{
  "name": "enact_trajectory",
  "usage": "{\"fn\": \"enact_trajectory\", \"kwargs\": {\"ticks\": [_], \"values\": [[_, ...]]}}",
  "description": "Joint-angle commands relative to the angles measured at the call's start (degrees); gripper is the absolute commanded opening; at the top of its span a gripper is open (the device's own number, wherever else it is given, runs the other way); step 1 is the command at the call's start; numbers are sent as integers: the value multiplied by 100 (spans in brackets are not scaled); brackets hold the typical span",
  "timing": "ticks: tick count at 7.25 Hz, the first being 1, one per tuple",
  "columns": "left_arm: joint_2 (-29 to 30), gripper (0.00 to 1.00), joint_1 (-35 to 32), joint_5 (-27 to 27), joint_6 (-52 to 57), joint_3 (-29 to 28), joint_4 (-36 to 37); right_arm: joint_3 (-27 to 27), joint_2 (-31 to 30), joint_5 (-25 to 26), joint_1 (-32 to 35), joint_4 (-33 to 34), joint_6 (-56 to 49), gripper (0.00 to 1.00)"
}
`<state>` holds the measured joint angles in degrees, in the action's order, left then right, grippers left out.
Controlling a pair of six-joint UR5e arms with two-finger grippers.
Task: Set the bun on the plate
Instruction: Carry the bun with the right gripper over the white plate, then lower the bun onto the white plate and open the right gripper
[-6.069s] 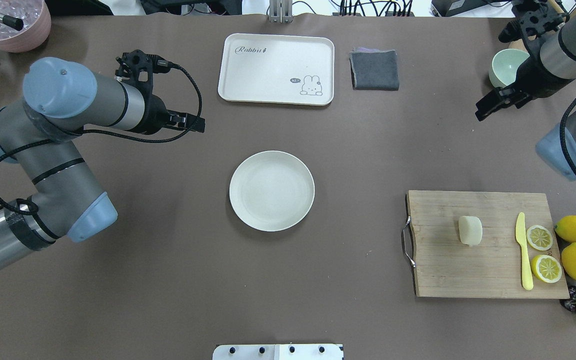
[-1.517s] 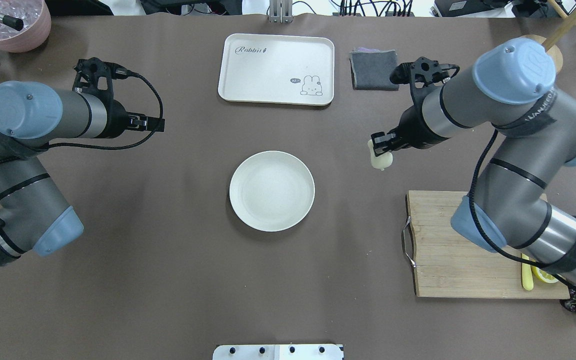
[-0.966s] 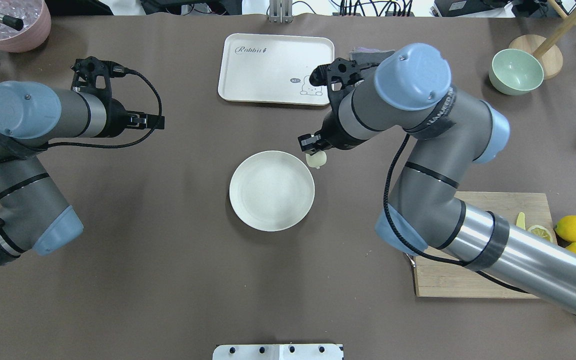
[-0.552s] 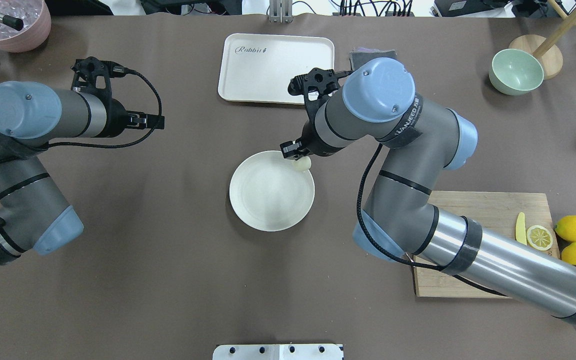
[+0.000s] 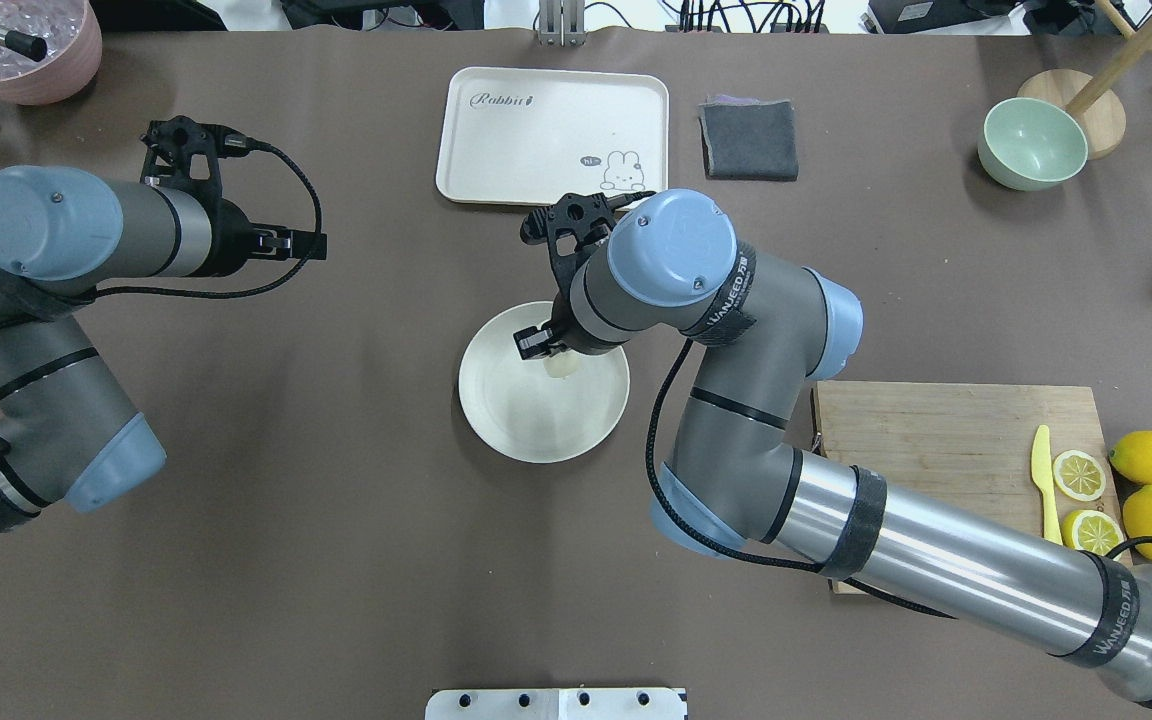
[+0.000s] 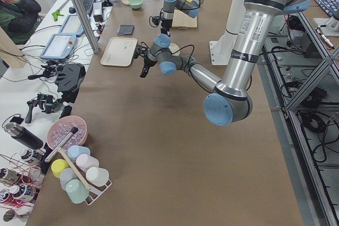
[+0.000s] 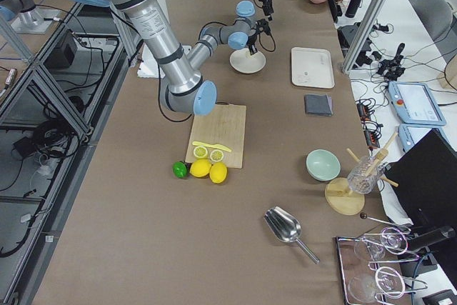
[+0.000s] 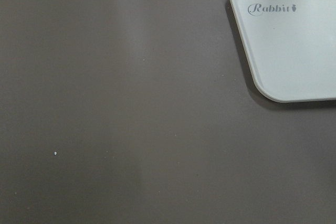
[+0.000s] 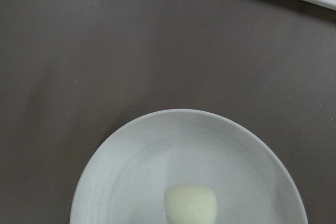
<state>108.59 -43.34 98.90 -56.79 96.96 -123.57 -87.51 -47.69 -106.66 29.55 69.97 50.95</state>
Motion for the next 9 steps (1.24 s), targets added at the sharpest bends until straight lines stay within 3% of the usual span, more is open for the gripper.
{"fn": "enact_trajectory", "kwargs": {"ticks": [1,7,9], "values": [[-14,98,1,-2,10,-2,0,49,-99,161,-159,-219,29,100],[65,98,-131,33,53,42,0,-126,-82,145,-134,-221,170,100],[257,98,-350,51,80,60,-78,-126,-213,67,277,-107,100,100]]}}
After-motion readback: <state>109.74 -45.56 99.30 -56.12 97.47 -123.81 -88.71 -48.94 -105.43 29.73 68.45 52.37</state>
